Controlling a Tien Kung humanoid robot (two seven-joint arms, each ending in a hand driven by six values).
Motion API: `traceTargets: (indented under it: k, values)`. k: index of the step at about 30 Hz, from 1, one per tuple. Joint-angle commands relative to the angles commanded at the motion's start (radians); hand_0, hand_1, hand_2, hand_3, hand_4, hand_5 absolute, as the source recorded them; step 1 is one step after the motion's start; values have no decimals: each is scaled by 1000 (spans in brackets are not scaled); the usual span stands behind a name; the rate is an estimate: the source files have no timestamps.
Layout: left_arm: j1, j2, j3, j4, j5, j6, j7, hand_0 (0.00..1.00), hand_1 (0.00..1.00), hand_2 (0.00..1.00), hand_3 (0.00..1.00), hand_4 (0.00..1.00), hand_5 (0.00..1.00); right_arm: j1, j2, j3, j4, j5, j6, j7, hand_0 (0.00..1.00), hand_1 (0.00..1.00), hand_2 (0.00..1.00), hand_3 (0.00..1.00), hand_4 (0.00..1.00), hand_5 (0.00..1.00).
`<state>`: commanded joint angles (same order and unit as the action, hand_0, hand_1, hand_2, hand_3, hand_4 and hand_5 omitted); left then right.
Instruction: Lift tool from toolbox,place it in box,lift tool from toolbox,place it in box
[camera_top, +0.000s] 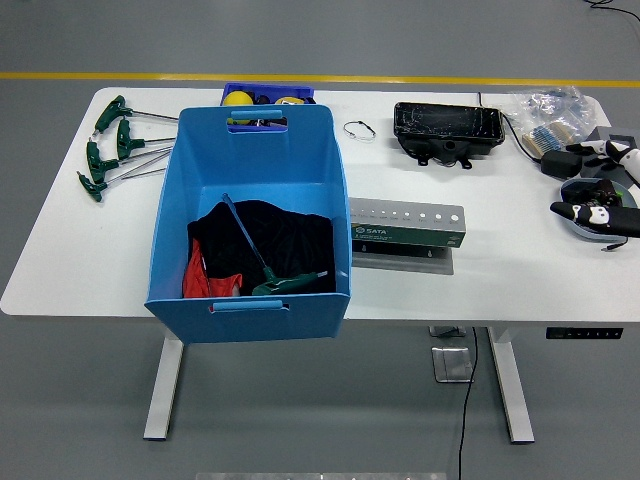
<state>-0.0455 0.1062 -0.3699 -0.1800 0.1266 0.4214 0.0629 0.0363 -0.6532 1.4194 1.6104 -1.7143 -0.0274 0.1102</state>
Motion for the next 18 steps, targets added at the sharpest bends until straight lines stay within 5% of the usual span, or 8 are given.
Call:
traceTargets:
  k: [11,14,18]
  values:
    - [-1,4,2,0,3,-2,-3,505,499,507,674,709,689,-185,252,209,62,128,-11,-2,754,767,843,872,998,821]
    - [-2,2,-2,0,1,-1,-5,510,502,513,676,705,695,-197,300,222,62,171,-14,-5,763,778,848,877,998,831]
    - [-5,-2,-14,0,8,0,-2,510,502,513,676,705,695,-167,301,194,44,152,-17,-6,763,778,848,877,998,831]
